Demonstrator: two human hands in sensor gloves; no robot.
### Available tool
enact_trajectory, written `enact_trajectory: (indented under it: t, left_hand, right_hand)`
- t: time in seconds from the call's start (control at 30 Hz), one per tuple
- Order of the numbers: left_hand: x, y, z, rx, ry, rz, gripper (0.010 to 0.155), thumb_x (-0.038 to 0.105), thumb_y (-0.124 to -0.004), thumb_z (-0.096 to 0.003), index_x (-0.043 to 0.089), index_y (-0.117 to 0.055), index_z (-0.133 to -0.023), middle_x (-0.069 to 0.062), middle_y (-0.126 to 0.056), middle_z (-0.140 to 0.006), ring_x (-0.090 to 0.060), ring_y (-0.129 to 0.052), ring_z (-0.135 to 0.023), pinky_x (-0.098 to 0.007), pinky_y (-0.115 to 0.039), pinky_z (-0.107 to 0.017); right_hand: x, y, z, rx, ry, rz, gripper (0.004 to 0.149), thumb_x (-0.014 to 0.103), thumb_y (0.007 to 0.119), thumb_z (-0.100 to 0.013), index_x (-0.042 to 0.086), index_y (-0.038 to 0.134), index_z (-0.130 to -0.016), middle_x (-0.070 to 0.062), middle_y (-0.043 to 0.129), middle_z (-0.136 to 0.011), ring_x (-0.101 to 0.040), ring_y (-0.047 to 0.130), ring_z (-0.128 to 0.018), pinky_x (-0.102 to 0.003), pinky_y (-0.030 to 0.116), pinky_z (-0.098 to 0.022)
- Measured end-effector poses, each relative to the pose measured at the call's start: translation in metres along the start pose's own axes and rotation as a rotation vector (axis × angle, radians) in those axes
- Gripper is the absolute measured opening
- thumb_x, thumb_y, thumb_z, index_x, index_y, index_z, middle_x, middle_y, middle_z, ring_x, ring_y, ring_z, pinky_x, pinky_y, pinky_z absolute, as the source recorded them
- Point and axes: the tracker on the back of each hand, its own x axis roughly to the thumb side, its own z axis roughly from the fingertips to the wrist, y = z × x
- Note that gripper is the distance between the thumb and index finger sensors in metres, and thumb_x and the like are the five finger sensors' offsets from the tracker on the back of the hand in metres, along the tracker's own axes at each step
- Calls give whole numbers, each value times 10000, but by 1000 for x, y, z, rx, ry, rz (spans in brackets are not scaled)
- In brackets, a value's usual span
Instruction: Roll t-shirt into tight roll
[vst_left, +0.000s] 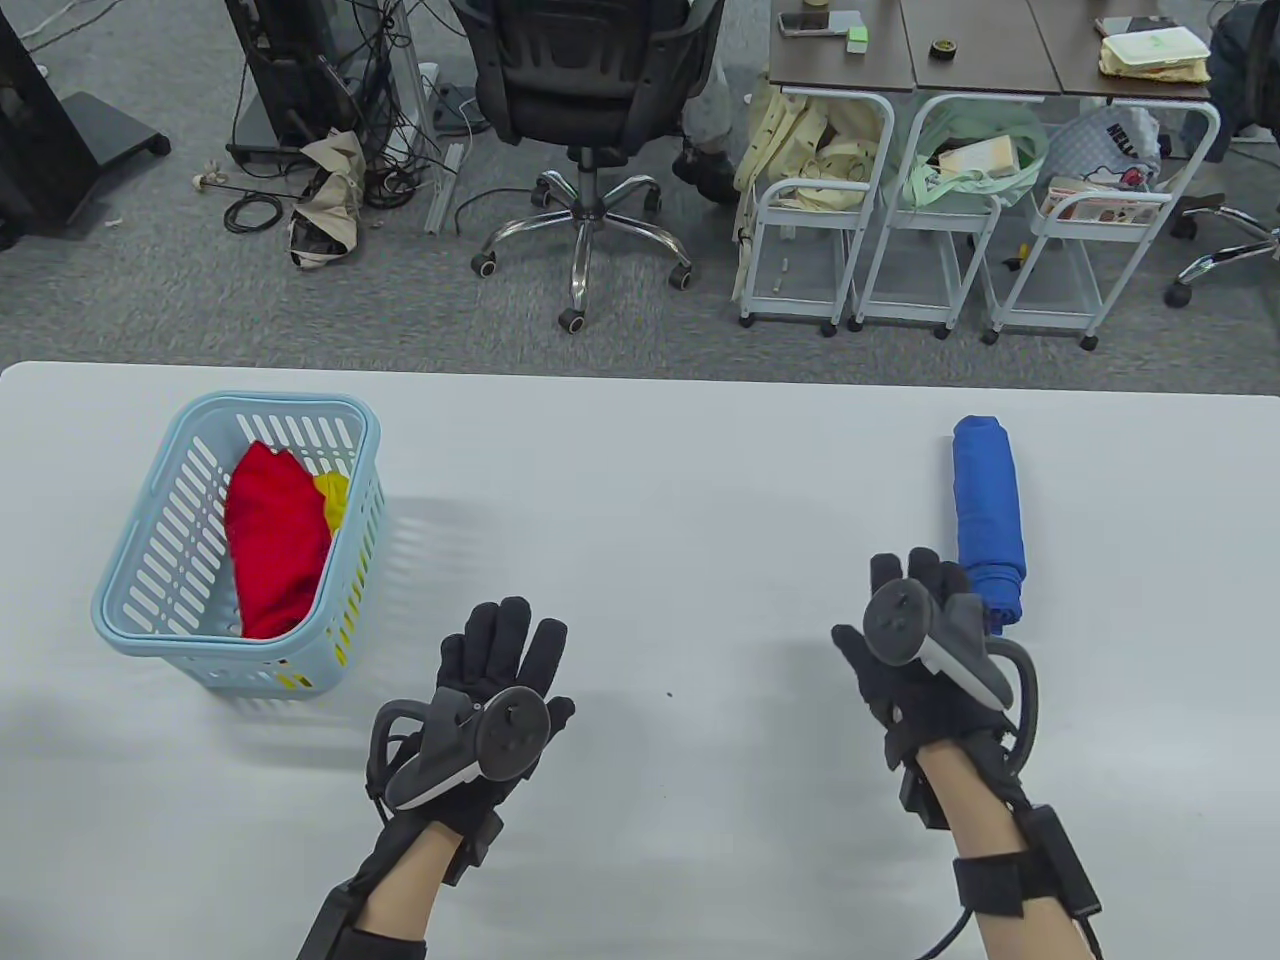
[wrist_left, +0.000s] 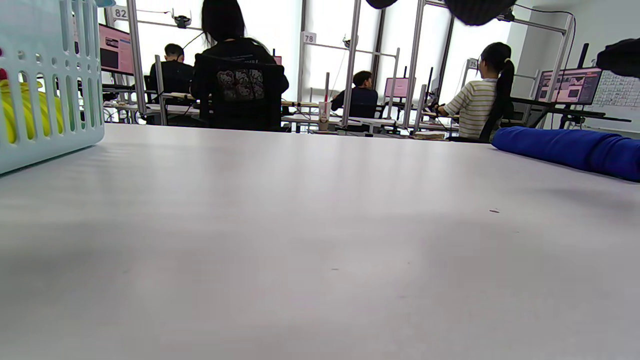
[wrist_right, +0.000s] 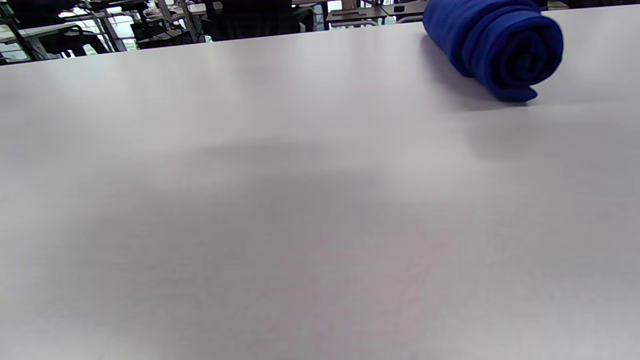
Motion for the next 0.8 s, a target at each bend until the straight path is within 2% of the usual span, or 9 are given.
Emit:
enact_trajectory:
  t: [0.07, 0.2, 0.27, 0.37, 0.53, 0.6, 0.7, 0.8]
  left_hand:
    - [1, 0, 1, 5, -2, -2, 699, 553, -455, -599, 272, -224, -1196, -173, -159, -1263, -456, -246, -1147, -613, -339, -807]
    - [2, -1, 2, 12, 4, -10, 701, 555, -458, -597, 273, -225, -1195, -170, -160, -1264, -453, -244, -1147, -613, -336, -807]
    - [1, 0, 2, 17, 11, -10, 701, 555, -459, -598, 273, -223, -1195, -171, -164, -1264, -455, -245, -1148, -615, -334, -806]
    - [-1, -1, 2, 20, 23, -19, 700, 554, -458, -598, 274, -223, -1195, -171, -168, -1266, -456, -250, -1149, -616, -334, -806]
    - [-4, 2, -1, 12, 29, 27, 639, 476, -417, -621, 280, -222, -1197, -175, -176, -1271, -461, -256, -1152, -630, -338, -803]
    - [-6, 12, -3, 33, 41, 43, 639, 466, -441, -625, 274, -233, -1198, -177, -197, -1273, -464, -278, -1152, -630, -362, -803]
    - [-11, 44, -5, 133, 82, 6, 635, 443, -484, -633, 268, -260, -1201, -173, -253, -1280, -462, -343, -1154, -630, -427, -800]
    - [-26, 79, -10, 180, 126, -19, 635, 434, -526, -631, 266, -301, -1201, -172, -301, -1281, -460, -399, -1149, -627, -475, -791]
  right_hand:
    - [19, 8, 19, -4, -56, -16, 826, 601, 446, -574, 225, -86, -1082, -165, -150, -1096, -460, -111, -1034, -614, 68, -705]
    - [36, 21, 36, -67, -93, -19, 820, 587, 468, -580, 234, -75, -1084, -151, -149, -1099, -449, -120, -1035, -612, 55, -704]
    - [37, 28, 38, -54, -98, 18, 815, 574, 474, -583, 238, -81, -1077, -143, -164, -1092, -440, -139, -1029, -611, 38, -701]
    - [32, 30, 40, -98, -71, 128, 814, 561, 482, -585, 252, -97, -1066, -125, -195, -1078, -422, -181, -1016, -605, 4, -695]
    - [20, 24, 41, -94, -68, 41, 817, 554, 488, -588, 245, -100, -1064, -128, -204, -1070, -424, -193, -1004, -606, -3, -688]
    - [16, 22, 41, -98, -60, 43, 819, 557, 489, -587, 244, -96, -1067, -132, -200, -1072, -426, -189, -1005, -609, 3, -689]
    - [12, 19, 41, -95, -55, 22, 819, 561, 490, -585, 239, -85, -1072, -135, -192, -1075, -430, -182, -1005, -613, 11, -689]
    - [12, 19, 41, -91, -56, 13, 822, 564, 491, -583, 235, -79, -1075, -141, -185, -1077, -436, -175, -1005, -617, 21, -690]
